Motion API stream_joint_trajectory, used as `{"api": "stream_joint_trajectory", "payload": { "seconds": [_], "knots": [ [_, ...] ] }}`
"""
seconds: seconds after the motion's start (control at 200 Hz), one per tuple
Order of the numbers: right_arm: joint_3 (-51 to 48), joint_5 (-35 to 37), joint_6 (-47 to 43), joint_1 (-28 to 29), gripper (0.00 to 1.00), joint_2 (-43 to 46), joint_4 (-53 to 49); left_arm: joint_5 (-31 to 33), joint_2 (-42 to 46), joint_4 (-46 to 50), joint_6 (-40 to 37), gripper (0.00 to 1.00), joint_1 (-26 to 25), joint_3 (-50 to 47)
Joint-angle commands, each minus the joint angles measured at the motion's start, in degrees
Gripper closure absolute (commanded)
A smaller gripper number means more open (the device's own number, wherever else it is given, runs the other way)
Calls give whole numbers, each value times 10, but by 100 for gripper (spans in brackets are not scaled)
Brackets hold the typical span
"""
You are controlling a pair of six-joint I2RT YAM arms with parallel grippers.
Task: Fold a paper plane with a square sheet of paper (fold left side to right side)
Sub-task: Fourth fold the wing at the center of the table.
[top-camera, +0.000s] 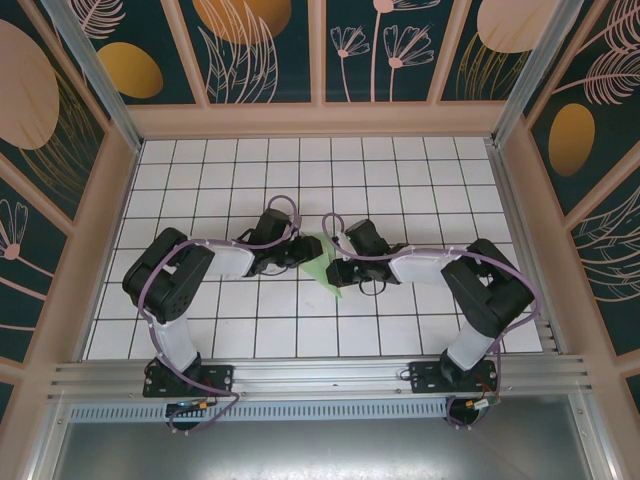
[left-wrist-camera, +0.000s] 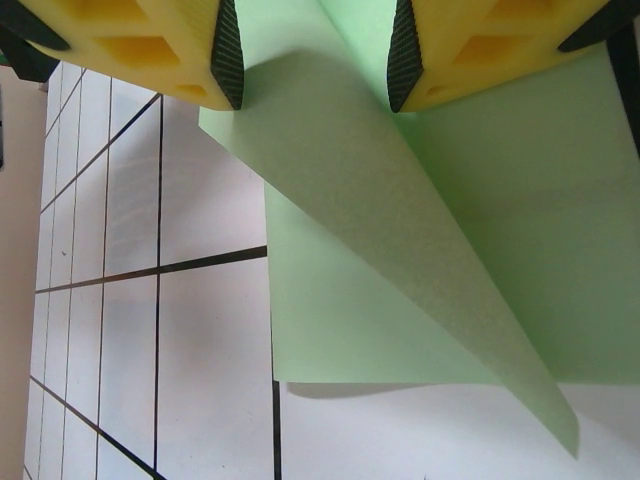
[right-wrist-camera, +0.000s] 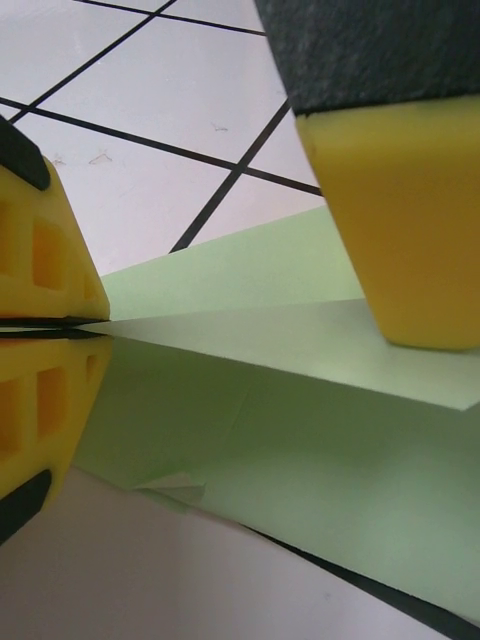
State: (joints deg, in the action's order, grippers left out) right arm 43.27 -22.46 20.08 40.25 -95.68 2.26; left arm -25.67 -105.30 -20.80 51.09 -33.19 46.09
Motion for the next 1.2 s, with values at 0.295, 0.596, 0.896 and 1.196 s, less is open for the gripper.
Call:
{"api": "stream_joint_trajectory", "payload": {
  "seconds": [0.295, 0.596, 0.896, 1.196],
  "knots": [
    [-1, -21, 6, -4, 80, -1, 16, 22, -21, 36, -17, 54, -4, 5],
    [-8, -46, 11, -20, 65, 38, 23, 25, -22, 38, -17, 54, -3, 3],
    [-2, -59, 13, -67, 58, 67, 10, 26, -18, 39, -19, 54, -3, 3],
    [28, -92, 25, -69, 58, 6, 28, 26, -17, 38, -19, 54, -3, 1]
  ]
}}
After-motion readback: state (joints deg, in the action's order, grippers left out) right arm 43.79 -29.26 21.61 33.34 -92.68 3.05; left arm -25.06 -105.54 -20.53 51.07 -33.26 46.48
